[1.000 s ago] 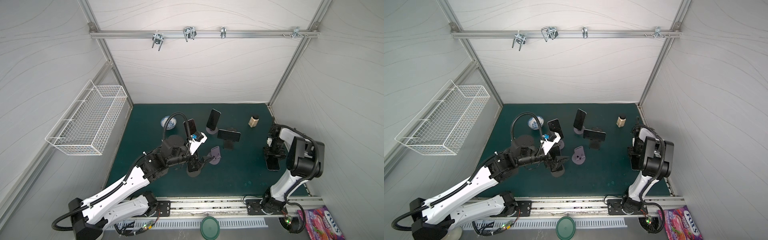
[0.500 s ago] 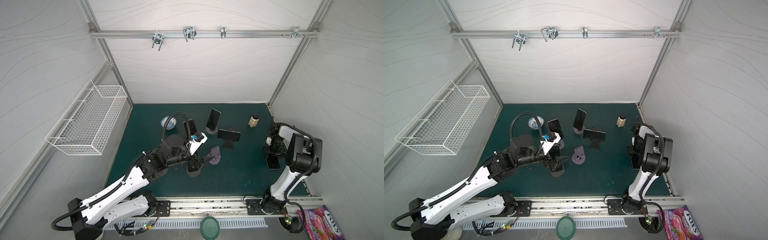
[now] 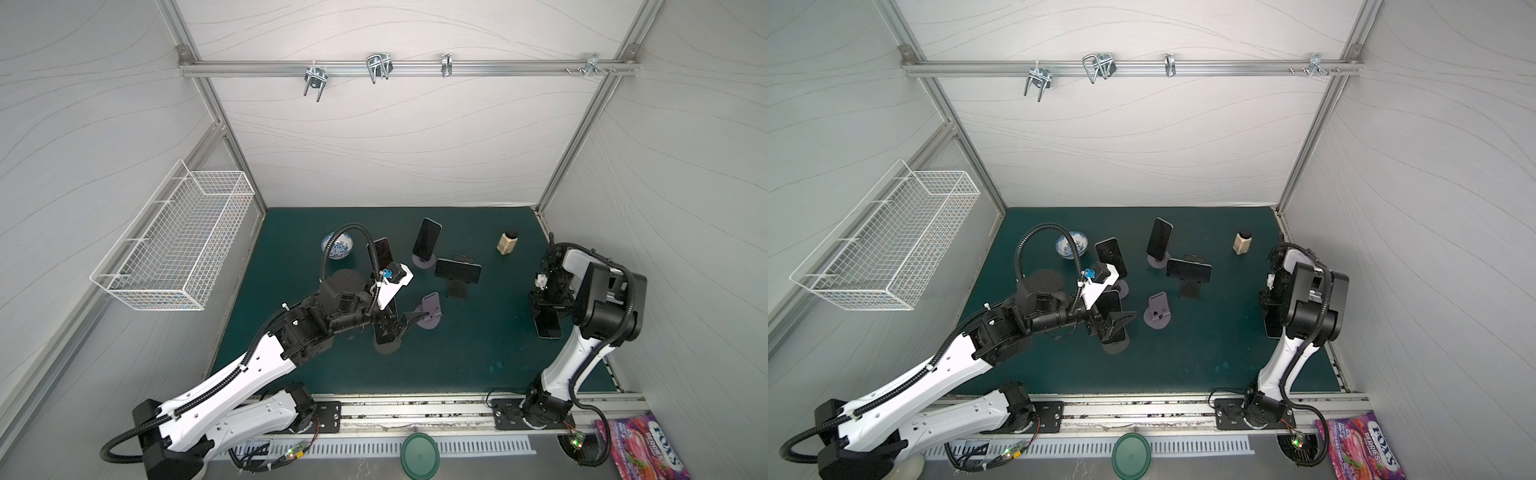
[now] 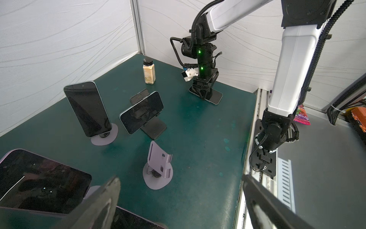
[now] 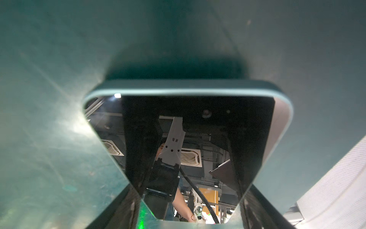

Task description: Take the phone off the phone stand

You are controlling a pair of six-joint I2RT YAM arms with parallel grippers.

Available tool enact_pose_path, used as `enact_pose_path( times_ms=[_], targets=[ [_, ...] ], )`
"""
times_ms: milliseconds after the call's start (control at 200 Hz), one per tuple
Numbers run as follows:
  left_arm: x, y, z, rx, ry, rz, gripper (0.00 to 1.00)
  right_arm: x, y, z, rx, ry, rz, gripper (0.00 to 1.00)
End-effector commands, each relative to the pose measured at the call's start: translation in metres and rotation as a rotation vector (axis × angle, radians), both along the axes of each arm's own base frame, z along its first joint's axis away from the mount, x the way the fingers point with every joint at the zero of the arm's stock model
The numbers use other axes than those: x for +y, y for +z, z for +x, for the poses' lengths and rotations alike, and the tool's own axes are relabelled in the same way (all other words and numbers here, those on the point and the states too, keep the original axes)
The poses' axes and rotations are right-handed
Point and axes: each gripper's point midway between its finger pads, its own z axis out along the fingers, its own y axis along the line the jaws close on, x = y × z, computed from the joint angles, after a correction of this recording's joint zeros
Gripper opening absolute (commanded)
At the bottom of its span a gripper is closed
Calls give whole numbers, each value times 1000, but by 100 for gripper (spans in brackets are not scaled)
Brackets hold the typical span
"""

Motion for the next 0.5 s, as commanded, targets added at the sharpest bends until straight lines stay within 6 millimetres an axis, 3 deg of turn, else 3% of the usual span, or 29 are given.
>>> enact_pose_path(
  times_ms=[0,220,495],
  targets=[
    [1,22,-1,-61,-5,-27,97,-27,-21,17,-44,-22,-102,75],
    [2,24,-3,-59,-12,-28,97,-22,-17,20,-76,-36,-78,86],
    [7,30,-4,-75,0,-29,97,-21,-4,29,-126,-46,-67,89]
  ],
)
